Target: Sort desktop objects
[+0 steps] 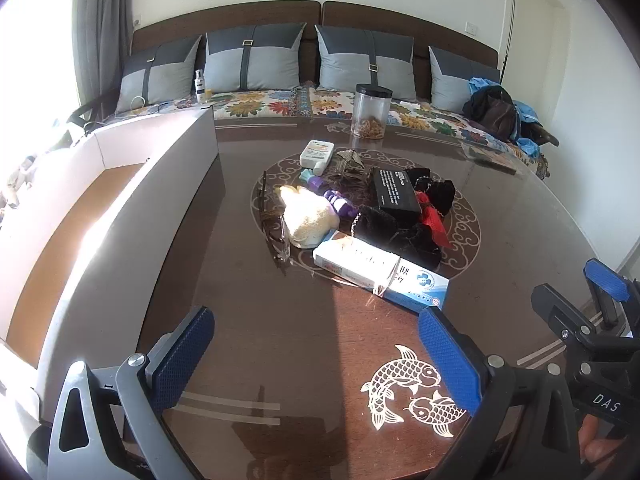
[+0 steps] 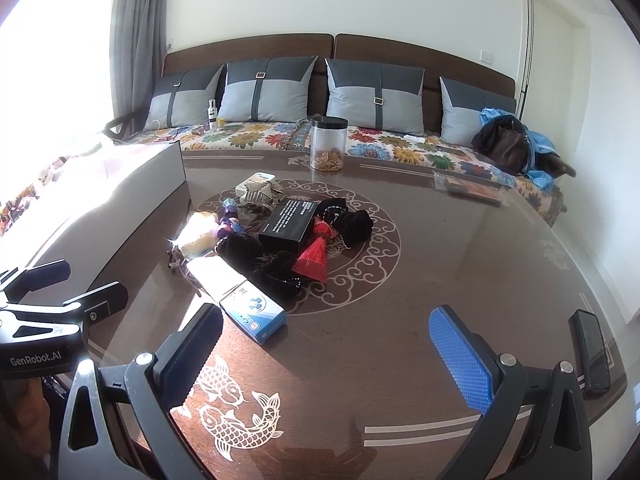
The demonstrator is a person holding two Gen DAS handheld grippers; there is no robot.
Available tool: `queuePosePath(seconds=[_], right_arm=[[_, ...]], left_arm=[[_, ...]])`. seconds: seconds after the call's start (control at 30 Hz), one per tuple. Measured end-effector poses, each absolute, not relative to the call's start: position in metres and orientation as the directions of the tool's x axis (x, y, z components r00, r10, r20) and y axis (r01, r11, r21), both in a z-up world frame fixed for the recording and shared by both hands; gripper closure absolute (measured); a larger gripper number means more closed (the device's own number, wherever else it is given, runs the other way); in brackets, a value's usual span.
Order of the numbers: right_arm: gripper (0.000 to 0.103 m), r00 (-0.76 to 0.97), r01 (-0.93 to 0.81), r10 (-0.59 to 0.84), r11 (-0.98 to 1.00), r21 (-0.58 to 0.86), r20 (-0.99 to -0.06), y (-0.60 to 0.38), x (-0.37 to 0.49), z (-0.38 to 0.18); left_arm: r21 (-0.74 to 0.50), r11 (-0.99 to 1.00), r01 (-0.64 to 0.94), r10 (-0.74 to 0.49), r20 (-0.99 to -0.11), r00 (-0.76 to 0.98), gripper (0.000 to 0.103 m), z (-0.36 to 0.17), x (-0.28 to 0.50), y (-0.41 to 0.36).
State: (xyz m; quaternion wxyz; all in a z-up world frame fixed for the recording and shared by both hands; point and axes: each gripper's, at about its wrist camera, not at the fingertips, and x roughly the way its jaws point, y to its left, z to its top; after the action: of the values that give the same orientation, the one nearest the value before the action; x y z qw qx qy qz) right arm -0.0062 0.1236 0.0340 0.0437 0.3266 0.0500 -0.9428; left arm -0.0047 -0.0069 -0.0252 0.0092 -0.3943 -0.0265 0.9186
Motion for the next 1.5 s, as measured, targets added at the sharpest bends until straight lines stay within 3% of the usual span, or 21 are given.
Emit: queuePosePath(seconds=[0.27, 0.5, 0.8, 1.1, 1.5], right_arm=[[0.000, -0.717, 0.177, -0.078, -0.982, -0.073, -0.692, 0.117, -0.012, -0.009], [0.000, -0.685, 0.201, -0.091, -0.977, -0.068, -0.723, 0.113, -0.024, -0.030], [0.000, -0.536, 0.256, -0.108, -0.966, -0.039, -0.837, 0.097, -0.086, -0.079], [0.000, -0.563, 0.248, -0.133, -0.969, -0.013, -0.816, 0.099, -0.142, -0.084], [0.000, -0.563, 0.253, -0.136, -0.967, -0.013, -0.815, 0.097, -0.150, -0.084]], left_arm=[[-0.020, -1.000, 0.012, 0.009, -0.807, -0.591, 0.000, -0.084, -0.021, -0.017], [-0.031, -0.999, 0.010, 0.020, -0.831, -0.556, 0.000, -0.102, -0.039, -0.015], [0.002, -1.000, -0.011, 0.004, -0.849, -0.529, 0.000, -0.119, -0.101, -0.008], [-0.003, -0.997, -0.083, 0.050, -0.818, -0.573, 0.000, -0.119, -0.168, 0.001], [-0.003, -0.997, -0.081, 0.049, -0.817, -0.574, 0.000, -0.119, -0.170, 0.000]])
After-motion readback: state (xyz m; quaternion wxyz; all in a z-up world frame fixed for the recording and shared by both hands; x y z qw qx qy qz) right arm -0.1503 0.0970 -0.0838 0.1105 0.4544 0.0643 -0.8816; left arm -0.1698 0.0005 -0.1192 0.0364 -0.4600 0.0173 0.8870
